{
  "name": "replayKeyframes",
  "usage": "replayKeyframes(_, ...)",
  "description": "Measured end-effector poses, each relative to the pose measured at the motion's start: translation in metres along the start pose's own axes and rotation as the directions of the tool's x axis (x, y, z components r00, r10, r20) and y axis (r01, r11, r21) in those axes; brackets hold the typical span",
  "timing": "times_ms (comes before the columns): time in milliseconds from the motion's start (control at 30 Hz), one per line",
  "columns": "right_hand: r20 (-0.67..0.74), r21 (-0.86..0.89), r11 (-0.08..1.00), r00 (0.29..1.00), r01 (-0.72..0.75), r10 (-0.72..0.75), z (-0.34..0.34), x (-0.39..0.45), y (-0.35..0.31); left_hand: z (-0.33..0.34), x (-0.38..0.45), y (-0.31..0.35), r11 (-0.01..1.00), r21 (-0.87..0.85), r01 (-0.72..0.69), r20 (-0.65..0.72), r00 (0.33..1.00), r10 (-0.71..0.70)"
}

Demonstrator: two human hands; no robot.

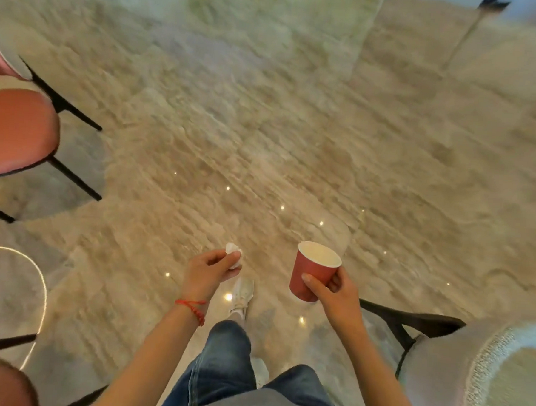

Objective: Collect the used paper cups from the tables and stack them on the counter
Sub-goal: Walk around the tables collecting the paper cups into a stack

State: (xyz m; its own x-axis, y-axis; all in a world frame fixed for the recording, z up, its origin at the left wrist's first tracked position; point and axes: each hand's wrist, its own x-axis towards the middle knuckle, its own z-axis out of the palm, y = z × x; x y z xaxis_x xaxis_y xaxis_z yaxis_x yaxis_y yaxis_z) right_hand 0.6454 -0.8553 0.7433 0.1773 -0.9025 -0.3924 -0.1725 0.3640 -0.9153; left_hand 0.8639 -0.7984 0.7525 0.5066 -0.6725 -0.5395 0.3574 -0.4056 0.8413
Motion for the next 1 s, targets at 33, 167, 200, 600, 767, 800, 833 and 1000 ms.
replayKeyframes(33, -0.042, 0.016, 1.0, 0.999, -0.006, 0.007, -0.003, 0.013, -0.004, 0.009, 0.016, 0.009, 1.0, 0.01, 0.002, 0.03, 1.0, -0.002)
replayKeyframes(167, -0.219, 0.083, 0.996, 0.976, 0.014, 0.005, -0.012, 0.066, -0.031, 0.046, 0.079, 0.053, 0.999, 0.049, -0.017, 0.141, 0.99, 0.01)
replayKeyframes(200, -0.258, 0.099, 0.995, 0.966, 0.021, 0.005, -0.015, 0.079, -0.038, 0.055, 0.094, 0.065, 0.998, 0.065, -0.025, 0.162, 0.987, 0.014)
replayKeyframes(600, -0.443, 0.144, 0.989, 0.893, -0.019, 0.082, -0.066, 0.194, -0.088, 0.188, 0.216, 0.143, 0.977, 0.212, -0.031, 0.372, 0.927, -0.051)
replayKeyframes(767, -0.483, 0.162, 0.987, 0.871, -0.009, 0.088, -0.122, 0.257, -0.103, 0.277, 0.256, 0.152, 0.966, 0.257, -0.033, 0.397, 0.915, -0.074)
replayKeyframes(800, -0.487, 0.161, 0.987, 0.869, -0.006, 0.085, -0.136, 0.27, -0.109, 0.295, 0.261, 0.155, 0.966, 0.257, -0.032, 0.396, 0.915, -0.075)
replayKeyframes(833, -0.496, 0.16, 0.987, 0.864, -0.003, 0.083, -0.149, 0.282, -0.115, 0.314, 0.266, 0.16, 0.966, 0.256, -0.032, 0.395, 0.916, -0.074)
replayKeyframes(1000, -0.524, 0.144, 0.989, 0.85, 0.022, 0.057, -0.207, 0.333, -0.146, 0.406, 0.283, 0.184, 0.964, 0.257, -0.074, 0.462, 0.885, -0.055)
